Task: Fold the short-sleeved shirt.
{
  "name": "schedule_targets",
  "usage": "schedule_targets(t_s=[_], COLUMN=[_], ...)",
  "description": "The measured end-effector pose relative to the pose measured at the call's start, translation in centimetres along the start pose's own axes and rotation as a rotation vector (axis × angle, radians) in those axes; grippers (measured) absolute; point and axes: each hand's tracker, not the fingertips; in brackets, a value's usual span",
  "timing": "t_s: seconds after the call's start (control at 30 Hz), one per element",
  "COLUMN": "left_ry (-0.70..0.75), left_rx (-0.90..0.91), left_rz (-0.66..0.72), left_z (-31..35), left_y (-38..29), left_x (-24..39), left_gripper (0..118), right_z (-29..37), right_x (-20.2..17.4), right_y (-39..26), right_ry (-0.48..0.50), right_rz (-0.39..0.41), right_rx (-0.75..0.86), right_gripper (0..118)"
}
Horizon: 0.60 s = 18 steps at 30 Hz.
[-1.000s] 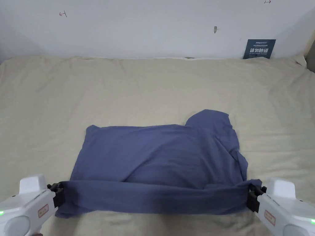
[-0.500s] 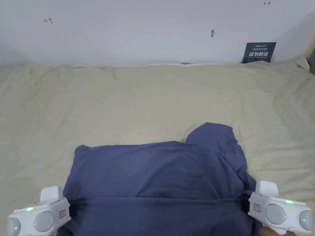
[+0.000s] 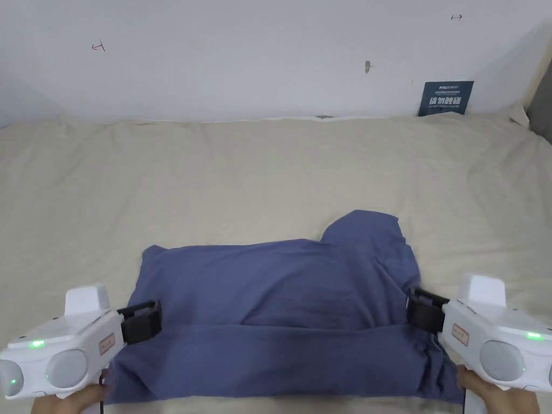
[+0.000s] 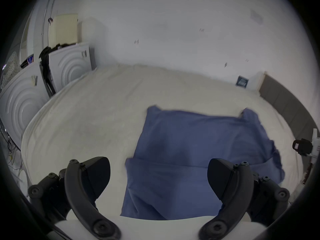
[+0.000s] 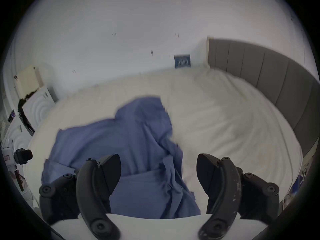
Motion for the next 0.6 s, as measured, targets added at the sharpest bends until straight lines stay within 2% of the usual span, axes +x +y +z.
schedule_targets(t_s=[0.1, 0.17, 0.2, 0.3, 0.43, 0.5, 0.53, 0.57, 0.6], left_ry=[-0.014, -0.007, -0.011, -0.045, -0.018, -0.008, -0.005, -0.008, -0.013], left_rx=[0.12, 0.2, 0.241, 0.381, 0.567, 0.599, 0.602, 0.606, 0.615], left_rz=[-0.032, -0.042, -0.036, -0.029, -0.049, -0.091, -0.106, -0.11, -0.105], left_z=[3.8, 5.9, 6.9, 9.9, 12.0, 12.4, 12.7, 13.0, 13.3], left_y=[0.9, 1.5, 1.8, 1.9, 0.6, -0.2, -0.6, -0.9, -1.2], left_x=[2.6, 4.4, 5.3, 7.4, 9.5, 10.2, 10.6, 10.8, 11.0], left_gripper=[115, 115, 115, 115, 115, 114, 110, 99, 78], right_z=[5.6, 8.5, 9.9, 13.2, 15.4, 16.2, 16.2, 16.4, 16.5], right_x=[-0.9, -1.6, -1.9, -2.9, -3.9, -4.1, -4.2, -4.3, -4.4], right_y=[1.3, 1.8, 1.7, 1.3, 0.1, -0.5, -0.7, -0.8, -0.9], right_ry=[0.023, 0.028, 0.031, 0.027, -0.031, -0.029, -0.028, -0.025, -0.025], right_rz=[0.023, 0.042, 0.056, 0.102, 0.168, 0.181, 0.19, 0.197, 0.205], right_rx=[0.155, 0.248, 0.298, 0.427, 0.5, 0.513, 0.516, 0.516, 0.517], right_gripper=[96, 109, 111, 112, 110, 99, 80, 61, 37])
